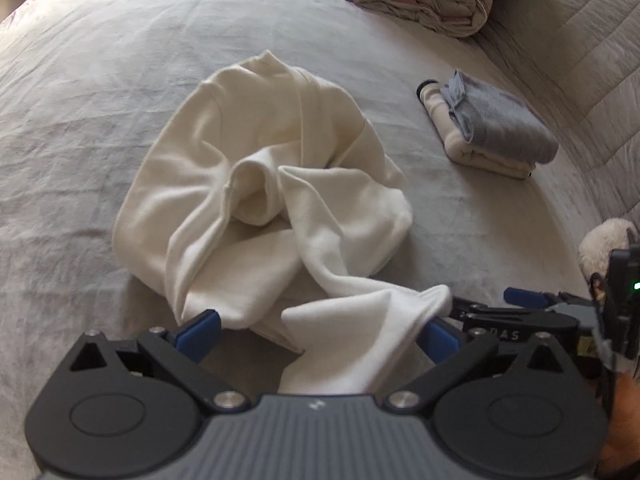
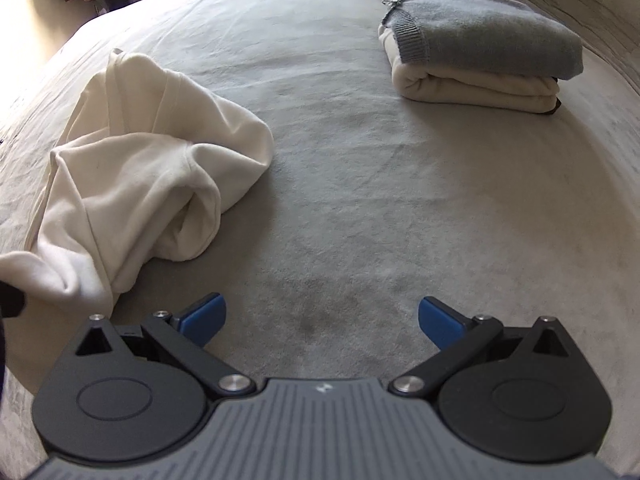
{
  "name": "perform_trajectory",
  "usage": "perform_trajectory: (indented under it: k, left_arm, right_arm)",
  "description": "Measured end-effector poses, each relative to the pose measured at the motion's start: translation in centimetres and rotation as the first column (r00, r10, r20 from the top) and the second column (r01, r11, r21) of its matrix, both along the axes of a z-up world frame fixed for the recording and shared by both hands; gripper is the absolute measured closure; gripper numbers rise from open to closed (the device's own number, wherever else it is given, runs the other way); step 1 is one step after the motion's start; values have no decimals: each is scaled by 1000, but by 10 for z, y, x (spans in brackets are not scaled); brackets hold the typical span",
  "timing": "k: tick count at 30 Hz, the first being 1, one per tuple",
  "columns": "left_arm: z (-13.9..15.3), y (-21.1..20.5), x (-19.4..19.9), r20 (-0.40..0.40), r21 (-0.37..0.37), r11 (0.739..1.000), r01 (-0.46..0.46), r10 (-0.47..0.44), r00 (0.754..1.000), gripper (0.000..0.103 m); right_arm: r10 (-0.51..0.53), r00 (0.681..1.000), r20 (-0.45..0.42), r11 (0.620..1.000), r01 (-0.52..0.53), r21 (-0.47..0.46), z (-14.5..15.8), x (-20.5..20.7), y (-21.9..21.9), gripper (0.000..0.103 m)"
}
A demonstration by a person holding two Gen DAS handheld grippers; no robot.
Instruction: Fold clothes
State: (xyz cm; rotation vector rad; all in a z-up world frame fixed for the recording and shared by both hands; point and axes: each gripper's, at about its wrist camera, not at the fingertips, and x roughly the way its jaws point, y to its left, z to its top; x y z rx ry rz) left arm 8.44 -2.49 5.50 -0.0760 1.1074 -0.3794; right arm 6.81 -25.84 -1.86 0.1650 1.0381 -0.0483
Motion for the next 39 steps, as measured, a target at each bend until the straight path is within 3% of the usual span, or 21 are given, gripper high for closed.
perform_trajectory:
  k: [6,13,19,24,26,35,39]
  left_arm:
    - [20,2,-16,35,-40,999,26,-25,999,0]
    - [7,-8,9,70,-28,996,-86,88,994,1]
    - [-19,-22,31,19,-27,987,-159,160,987,28]
    - [-32,-20,30,21,-67,973,-221,223,975,84]
    - [-33,-17,27,36,-82,967,-240,243,969,93]
    - [-11,18,-4,160,-115,958,-263,279,947,96]
    - [-4,44,-17,209,-106,955,-276,293,933,96]
  right_arm:
    - [-30,999,21,999,30,18,5,-1,-6,0]
    - [-48,998,29,998,46,48,7,-1,-10,0]
    - [-50,998,36,997,48,52,8,0,-11,0]
    - [-51,998,40,997,48,62,9,-1,-14,0]
    - [-51,997,53,996,47,71,11,-2,-15,0]
    - [-75,989,130,976,46,212,18,-6,-23,0]
    - [-42,989,145,962,1,273,18,-4,-17,8]
